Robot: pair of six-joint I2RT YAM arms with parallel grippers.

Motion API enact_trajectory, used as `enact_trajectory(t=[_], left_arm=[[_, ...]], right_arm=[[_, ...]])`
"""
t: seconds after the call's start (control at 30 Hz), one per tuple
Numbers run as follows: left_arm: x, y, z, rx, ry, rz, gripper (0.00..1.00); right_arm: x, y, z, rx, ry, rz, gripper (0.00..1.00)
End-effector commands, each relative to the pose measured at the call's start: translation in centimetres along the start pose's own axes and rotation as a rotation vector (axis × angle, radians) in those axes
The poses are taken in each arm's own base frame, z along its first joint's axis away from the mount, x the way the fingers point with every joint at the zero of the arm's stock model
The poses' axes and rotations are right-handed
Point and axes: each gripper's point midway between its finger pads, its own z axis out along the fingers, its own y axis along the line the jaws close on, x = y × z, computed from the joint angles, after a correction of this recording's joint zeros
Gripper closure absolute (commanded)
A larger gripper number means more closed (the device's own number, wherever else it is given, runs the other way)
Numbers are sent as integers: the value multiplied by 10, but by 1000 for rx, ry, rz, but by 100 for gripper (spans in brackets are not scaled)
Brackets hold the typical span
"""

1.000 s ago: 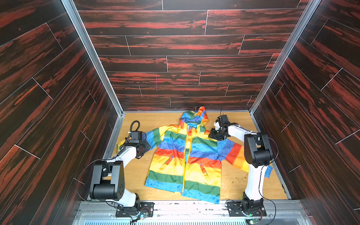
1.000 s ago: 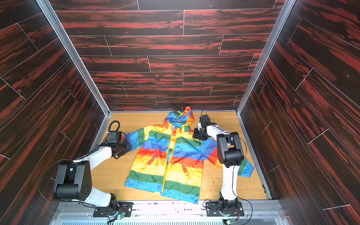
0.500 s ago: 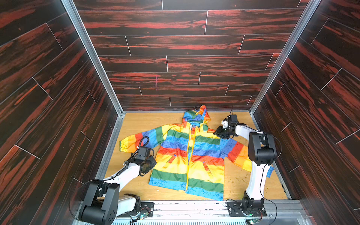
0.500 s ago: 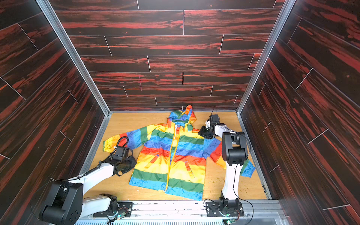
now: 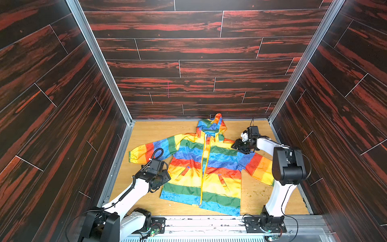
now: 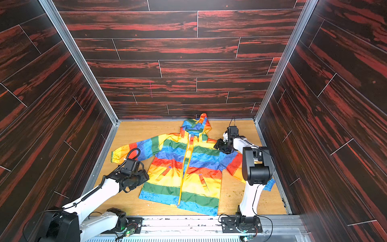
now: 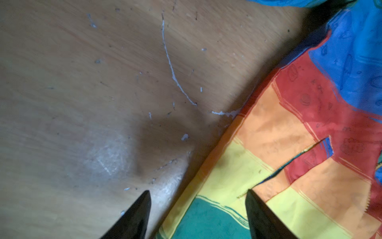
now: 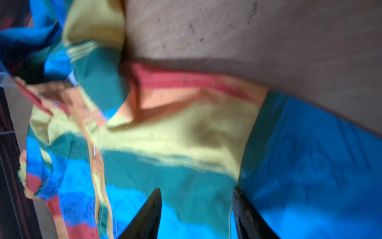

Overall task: Unzip the jacket
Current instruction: Smooth out the jacket at the center of the board.

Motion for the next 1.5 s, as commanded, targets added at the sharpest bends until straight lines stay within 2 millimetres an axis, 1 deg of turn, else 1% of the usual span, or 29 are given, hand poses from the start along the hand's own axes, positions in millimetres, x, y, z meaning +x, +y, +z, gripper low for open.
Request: enact_trajectory(t=[0.0,0.13,0.17,0.23,0.27,0.3,0.37,0.4,0.43,0.47,0.53,0.57,0.63,0.7,0.77,0.83,0.9,1.0,1.03,1.07,1.1,1.13,1.17,1.2,1.23,1.27,1.33,1.37,1.47], left_arm=[[22,21,-3,-99,99,24,18],[39,26,7,-96,161,-7,17],[42,29,9,-104,168,-12,20],[49,35,14,-121,188,-20,28],[55,39,16,-130,209,-26,34],[55,36,21,-108,206,-31,41],[65,39,26,-108,236,-49,60],[69,41,29,-105,247,-58,66],[74,43,32,-105,254,-69,72],[78,46,33,-110,260,-79,85],[84,54,33,-127,263,-94,98],[86,58,31,-139,257,-100,100],[86,67,24,-168,224,-110,100],[86,78,11,-201,188,-124,100],[85,84,2,-200,150,-138,100],[81,86,-5,-181,99,-165,100],[77,86,-11,-162,55,-191,100],[78,88,-17,-168,48,-198,100],[80,89,-18,-176,58,-190,95],[81,91,-21,-186,65,-184,69],[80,92,-23,-197,61,-187,54],[77,87,-26,-181,49,-183,45],[71,83,-30,-168,28,-179,33],[62,79,-36,-157,-8,-176,21],[55,73,-40,-137,-30,-170,1],[52,67,-39,-112,-41,-184,0],[38,56,-45,-98,-74,-166,0],[29,49,-49,-93,-91,-143,0],[11,27,-55,-86,-96,-77,0]], right_arm=[[11,19,-27,6,-22,-53,41],[30,32,-35,0,-17,-77,40],[33,35,-37,2,-14,-83,40],[38,38,-37,6,-13,-93,40],[40,37,-36,9,-13,-91,40],[40,35,-33,13,-11,-91,40],[38,33,-28,26,-6,-100,40],[35,31,-24,32,-5,-104,41],[30,31,-22,32,-8,-109,41],[24,30,-18,29,-4,-110,42],[12,28,-11,27,1,-111,42],[5,26,-8,27,1,-112,42],[-7,25,-4,35,2,-125,43],[-19,27,-1,49,2,-154,43],[-24,31,1,50,8,-178,43],[-30,42,0,37,-1,-229,43],[-30,62,1,16,-4,-306,43],[-20,108,7,-100,10,-428,40],[-18,125,10,-155,16,-451,38],[-14,144,13,-231,28,-473,37],[-12,159,14,-300,34,-488,36],[-14,174,15,-358,24,-509,30],[-15,186,18,-401,18,-538,27],[-15,195,20,-428,21,-566,25],[-15,207,22,-453,21,-608,25],[-14,217,26,-466,26,-646,24],[-12,230,37,-481,46,-688,24],[-13,233,44,-473,61,-697,24],[-17,231,66,-442,95,-686,24]])
